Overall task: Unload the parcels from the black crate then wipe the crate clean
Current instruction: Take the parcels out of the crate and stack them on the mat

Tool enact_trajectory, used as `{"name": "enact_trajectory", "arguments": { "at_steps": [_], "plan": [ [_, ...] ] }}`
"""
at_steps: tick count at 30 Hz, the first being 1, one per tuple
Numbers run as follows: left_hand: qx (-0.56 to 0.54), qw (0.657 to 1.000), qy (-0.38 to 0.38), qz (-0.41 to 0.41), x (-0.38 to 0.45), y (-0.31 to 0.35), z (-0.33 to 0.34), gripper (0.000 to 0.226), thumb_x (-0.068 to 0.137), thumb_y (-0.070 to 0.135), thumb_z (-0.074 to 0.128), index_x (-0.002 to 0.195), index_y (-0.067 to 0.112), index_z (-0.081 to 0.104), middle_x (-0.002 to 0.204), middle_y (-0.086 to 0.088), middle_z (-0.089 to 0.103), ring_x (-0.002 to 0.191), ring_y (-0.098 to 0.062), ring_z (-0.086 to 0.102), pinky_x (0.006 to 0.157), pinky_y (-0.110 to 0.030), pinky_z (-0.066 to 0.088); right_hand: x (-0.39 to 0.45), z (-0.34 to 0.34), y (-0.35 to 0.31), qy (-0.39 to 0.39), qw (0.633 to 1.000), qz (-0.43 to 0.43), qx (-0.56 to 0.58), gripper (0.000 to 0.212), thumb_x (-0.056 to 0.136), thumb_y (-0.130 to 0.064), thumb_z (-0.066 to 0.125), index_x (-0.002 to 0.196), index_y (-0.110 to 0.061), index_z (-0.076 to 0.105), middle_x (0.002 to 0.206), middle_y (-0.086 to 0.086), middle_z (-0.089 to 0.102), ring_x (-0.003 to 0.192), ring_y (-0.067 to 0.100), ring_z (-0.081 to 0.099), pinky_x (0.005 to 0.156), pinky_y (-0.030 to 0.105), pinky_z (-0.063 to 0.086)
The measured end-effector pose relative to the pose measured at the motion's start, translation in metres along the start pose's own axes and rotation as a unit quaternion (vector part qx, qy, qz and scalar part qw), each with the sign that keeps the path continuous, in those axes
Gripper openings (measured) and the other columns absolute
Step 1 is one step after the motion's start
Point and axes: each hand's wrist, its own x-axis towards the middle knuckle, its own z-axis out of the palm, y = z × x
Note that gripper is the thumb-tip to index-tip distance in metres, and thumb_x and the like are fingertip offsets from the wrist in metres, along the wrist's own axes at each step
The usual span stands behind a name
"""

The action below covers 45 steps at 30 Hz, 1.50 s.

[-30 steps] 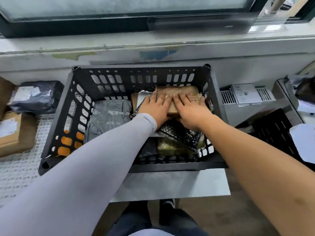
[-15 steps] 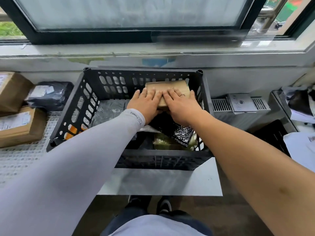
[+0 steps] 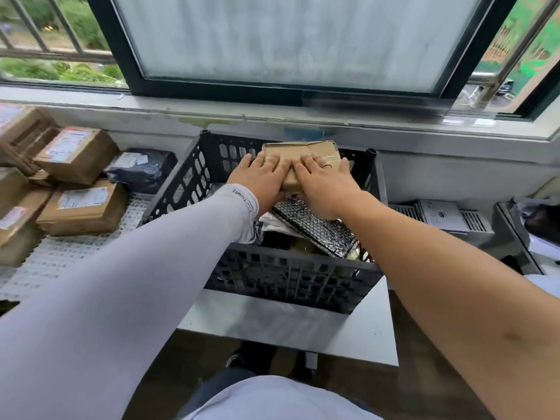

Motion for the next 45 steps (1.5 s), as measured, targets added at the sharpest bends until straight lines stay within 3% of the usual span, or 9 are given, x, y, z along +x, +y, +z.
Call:
{"name": "enact_trajectory", "arguments": {
  "at_steps": [11,24,29,45],
  "plan": [
    [-0.021,0.999,0.015,-0.026,-0.036,-0.049,-0.001,0.075,0.107,0.056,0.036,0.165,0.019,0.004,0.173,-0.011,0.010,0.158,-0.036,0.013,0.128,-0.055,0.010,0.011,-0.027,-0.054,0.019,1.000,-0.016,0.012,0.076,0.104,-0.028,0.047,0.164,-0.017,0.001,0.173,0.008,0.002,0.159,0.028,0.004,0.116,0.076,0.012],
    [-0.014,0.998,0.046,-0.049,-0.094,-0.220,0.036,0.067,0.110,0.047,0.032,0.165,0.017,0.006,0.172,-0.011,0.012,0.159,-0.028,0.012,0.128,-0.055,0.001,0.098,-0.069,-0.213,0.037,0.999,-0.030,0.011,0.075,0.106,-0.029,0.044,0.165,-0.019,-0.001,0.173,0.004,0.001,0.159,0.023,0.003,0.126,0.056,0.004],
    [-0.042,0.998,0.041,-0.036,-0.114,-0.286,0.059,0.073,0.107,0.058,0.028,0.165,0.018,0.008,0.172,-0.011,0.013,0.159,-0.028,0.012,0.128,-0.054,0.001,0.132,-0.075,-0.279,0.021,1.000,-0.022,-0.003,0.077,0.104,-0.027,0.045,0.165,-0.018,-0.002,0.173,0.006,0.000,0.159,0.024,0.002,0.127,0.057,0.006],
    [-0.052,0.997,0.001,-0.059,-0.149,-0.405,0.134,0.069,0.109,0.053,0.028,0.165,0.019,0.007,0.173,-0.011,0.010,0.160,-0.027,0.009,0.127,-0.055,0.000,0.201,-0.054,-0.405,-0.003,0.999,-0.044,0.007,0.074,0.107,-0.030,0.041,0.164,-0.016,-0.002,0.173,0.008,0.000,0.159,0.028,0.003,0.126,0.059,0.007]
  ]
}}
